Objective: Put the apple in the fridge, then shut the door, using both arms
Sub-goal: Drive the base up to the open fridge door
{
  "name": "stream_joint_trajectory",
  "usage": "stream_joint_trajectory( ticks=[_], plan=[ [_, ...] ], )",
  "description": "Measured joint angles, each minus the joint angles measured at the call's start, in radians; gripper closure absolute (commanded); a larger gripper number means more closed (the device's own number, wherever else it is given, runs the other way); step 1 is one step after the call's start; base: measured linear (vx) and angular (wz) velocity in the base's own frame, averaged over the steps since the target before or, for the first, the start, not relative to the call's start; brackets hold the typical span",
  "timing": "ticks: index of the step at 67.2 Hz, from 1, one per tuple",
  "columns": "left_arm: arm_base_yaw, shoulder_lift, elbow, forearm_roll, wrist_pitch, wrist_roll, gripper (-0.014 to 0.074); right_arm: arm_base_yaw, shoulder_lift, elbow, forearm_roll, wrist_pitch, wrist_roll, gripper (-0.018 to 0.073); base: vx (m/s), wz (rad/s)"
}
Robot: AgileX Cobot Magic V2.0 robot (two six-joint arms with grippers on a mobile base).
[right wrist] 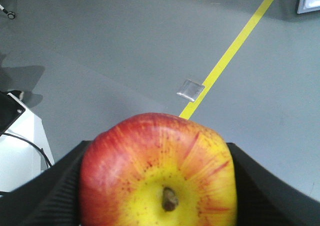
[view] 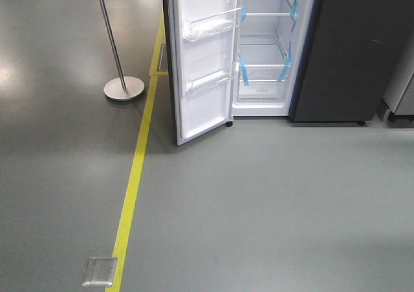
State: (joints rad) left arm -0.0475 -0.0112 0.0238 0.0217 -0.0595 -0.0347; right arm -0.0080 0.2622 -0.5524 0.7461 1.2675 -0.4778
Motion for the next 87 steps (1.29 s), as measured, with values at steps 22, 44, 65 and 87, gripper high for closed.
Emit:
stream_joint_trajectory(
  ticks=[22, 44, 65, 87],
  plan=[
    [0.0, 0.0, 0.0, 0.0, 0.0, 0.0, 0.0603, 0.0, 0.0, 0.0, 0.0, 0.0, 0.0, 0.0172, 0.34, 0.04],
    [0.0, 0.0, 0.0, 0.0, 0.0, 0.0, 0.0603, 0.0, 0.0, 0.0, 0.0, 0.0, 0.0, 0.0172, 0.32, 0.07],
    [0.0, 0.0, 0.0, 0.0, 0.0, 0.0, 0.0603, 0.0, 0.0, 0.0, 0.0, 0.0, 0.0, 0.0172, 0.28, 0.02],
    [0.0, 0.0, 0.0, 0.0, 0.0, 0.0, 0.0603, 0.0, 0.0, 0.0, 0.0, 0.0, 0.0, 0.0172, 0.25, -0.02]
  ],
)
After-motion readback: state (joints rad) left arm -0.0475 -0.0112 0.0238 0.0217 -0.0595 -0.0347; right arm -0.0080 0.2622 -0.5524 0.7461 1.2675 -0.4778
